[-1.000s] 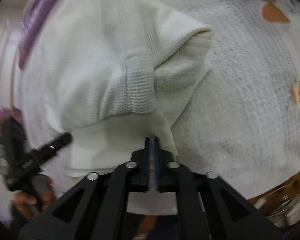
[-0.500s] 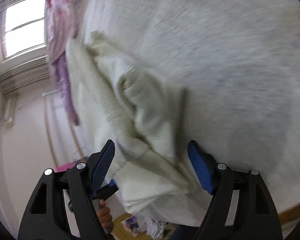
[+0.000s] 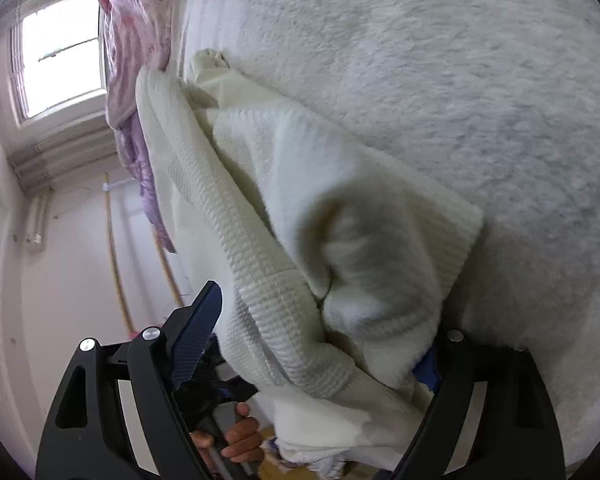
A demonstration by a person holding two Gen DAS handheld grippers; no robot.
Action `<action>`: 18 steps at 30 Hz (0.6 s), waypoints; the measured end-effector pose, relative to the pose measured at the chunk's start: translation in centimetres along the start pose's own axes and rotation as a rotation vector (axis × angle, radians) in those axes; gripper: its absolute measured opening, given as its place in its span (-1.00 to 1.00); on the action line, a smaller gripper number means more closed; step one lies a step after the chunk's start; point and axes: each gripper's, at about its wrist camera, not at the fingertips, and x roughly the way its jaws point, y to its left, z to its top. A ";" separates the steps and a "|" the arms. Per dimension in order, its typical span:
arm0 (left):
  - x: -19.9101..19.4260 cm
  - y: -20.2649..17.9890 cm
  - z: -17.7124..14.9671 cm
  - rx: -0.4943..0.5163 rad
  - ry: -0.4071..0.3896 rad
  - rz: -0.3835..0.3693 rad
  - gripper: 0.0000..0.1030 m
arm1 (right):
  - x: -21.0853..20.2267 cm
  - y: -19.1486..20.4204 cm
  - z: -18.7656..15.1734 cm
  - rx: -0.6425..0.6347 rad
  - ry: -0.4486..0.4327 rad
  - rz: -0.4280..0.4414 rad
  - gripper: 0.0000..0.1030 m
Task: Fold large clothes
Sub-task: 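Grasp the folded white jacket bundle with the left gripper while the right gripper grasps its other end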
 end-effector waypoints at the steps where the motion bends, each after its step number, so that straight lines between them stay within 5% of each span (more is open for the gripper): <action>1: 0.0 -0.2 -0.2 0.009 -0.006 0.008 0.90 | 0.3 0.3 0.0 0.004 -0.010 -0.018 0.67; 7: 0.6 -1.5 -0.7 0.042 -0.024 0.061 0.89 | 2.6 3.3 -0.5 -0.104 -0.046 -0.191 0.77; 9: 0.5 -1.9 -0.8 0.055 -0.028 0.062 0.70 | 2.6 3.6 -0.9 -0.129 -0.063 -0.224 0.68; 11: 0.5 -2.5 -0.9 0.069 -0.026 0.077 0.58 | 2.2 3.6 -1.4 -0.140 -0.078 -0.236 0.50; 15: -0.6 -2.5 -1.1 0.086 -0.036 0.079 0.22 | 1.5 4.8 -3.0 -0.172 -0.109 -0.223 -0.24; 18: -2.1 -3.4 -1.5 0.151 -0.048 0.079 -0.11 | 1.0 6.9 -4.8 -0.286 -0.141 -0.300 -0.48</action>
